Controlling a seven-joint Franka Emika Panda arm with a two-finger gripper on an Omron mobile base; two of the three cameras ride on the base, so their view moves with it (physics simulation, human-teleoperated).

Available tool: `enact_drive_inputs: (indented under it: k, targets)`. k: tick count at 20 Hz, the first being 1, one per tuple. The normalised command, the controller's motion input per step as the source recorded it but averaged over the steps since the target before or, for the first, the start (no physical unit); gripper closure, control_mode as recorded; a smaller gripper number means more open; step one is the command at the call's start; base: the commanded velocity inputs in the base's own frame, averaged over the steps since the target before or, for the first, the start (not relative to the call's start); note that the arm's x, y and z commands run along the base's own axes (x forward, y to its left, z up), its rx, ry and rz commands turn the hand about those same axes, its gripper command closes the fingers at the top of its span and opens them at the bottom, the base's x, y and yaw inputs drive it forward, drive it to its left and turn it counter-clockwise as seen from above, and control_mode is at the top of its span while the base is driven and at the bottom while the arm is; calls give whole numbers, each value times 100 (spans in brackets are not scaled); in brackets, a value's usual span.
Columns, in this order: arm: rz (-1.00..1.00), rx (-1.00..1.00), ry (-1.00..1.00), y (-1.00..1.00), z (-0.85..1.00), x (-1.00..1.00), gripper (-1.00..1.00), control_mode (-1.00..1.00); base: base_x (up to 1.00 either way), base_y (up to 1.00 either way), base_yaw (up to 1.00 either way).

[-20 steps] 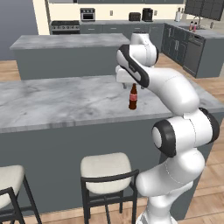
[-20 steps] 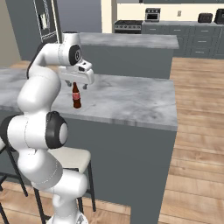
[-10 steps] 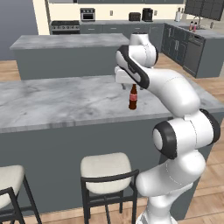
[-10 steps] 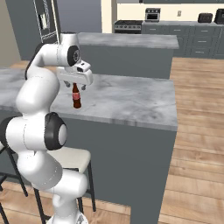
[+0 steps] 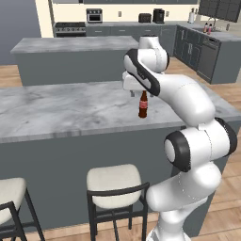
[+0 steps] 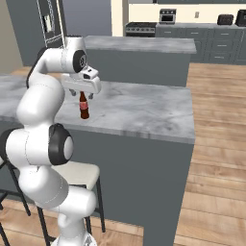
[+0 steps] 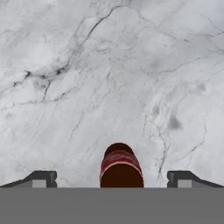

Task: Place the large bottle from the dining counter next to the other large bottle outside the sink, and place the small bottle from the dining counter next to the other small bottle inside the sink.

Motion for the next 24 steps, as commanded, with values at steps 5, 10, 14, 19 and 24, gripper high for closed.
enact_drive_inputs:
  k: [5,10,14,19,24]
  targets:
    - [0,0,0,-1,-1,-13,-100,-100,0,0,0]
    - [0,0,0,0,-1,-7,-100,-100,0,0,0]
    - [0,0,0,0,0,-8,-100,-100,0,0,0]
    - [0,0,0,0,0,2,-100,-100,0,0,0]
    - [0,0,0,0,-1,18,-100,-100,0,0,0]
